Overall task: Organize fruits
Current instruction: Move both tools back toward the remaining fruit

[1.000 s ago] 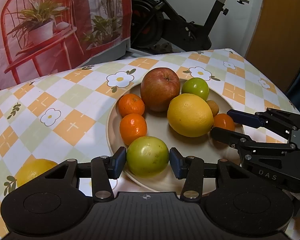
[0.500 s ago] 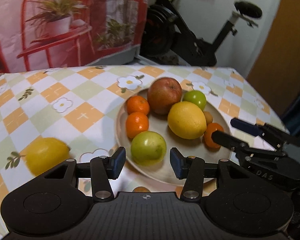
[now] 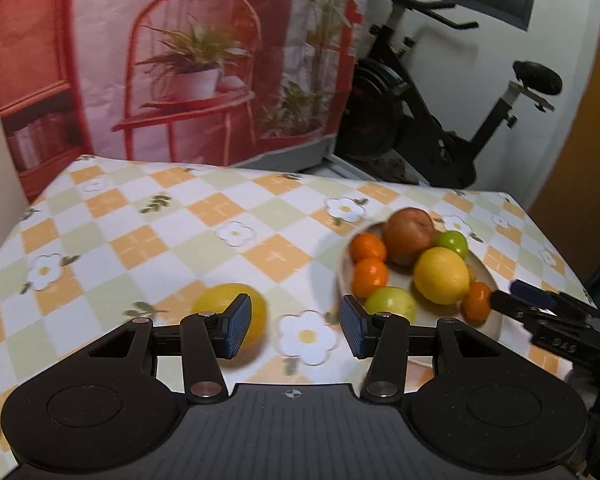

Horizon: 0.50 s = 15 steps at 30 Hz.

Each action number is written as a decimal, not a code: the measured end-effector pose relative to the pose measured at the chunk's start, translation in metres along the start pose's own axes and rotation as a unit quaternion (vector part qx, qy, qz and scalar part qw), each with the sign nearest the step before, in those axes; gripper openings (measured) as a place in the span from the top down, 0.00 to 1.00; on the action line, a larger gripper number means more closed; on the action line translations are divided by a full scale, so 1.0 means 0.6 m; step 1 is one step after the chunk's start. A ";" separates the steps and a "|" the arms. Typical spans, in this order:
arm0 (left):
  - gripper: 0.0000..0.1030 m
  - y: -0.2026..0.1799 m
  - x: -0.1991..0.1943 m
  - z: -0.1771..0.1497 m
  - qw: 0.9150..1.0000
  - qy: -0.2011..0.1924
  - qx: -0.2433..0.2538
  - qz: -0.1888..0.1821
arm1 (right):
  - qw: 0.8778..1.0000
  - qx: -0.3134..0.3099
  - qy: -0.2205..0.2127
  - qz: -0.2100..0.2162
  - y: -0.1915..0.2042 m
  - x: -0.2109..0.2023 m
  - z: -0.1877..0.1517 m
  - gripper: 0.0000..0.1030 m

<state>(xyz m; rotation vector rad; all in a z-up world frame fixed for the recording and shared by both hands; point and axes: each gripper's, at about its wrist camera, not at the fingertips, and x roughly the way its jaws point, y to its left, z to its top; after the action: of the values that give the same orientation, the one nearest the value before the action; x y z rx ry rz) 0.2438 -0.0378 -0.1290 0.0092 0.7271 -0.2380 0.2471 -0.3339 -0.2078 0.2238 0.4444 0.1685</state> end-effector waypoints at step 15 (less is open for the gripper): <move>0.51 0.074 -0.046 -0.020 0.999 0.024 -0.040 -0.007 | 0.997 -0.036 0.046 0.045 0.097 -0.014 -0.005 0.44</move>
<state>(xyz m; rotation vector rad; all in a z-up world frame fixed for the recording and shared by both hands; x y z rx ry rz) 0.2259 0.0123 -0.1229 -0.0656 0.7851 -0.2222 0.2316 -0.2791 -0.1923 0.1650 0.5201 0.2833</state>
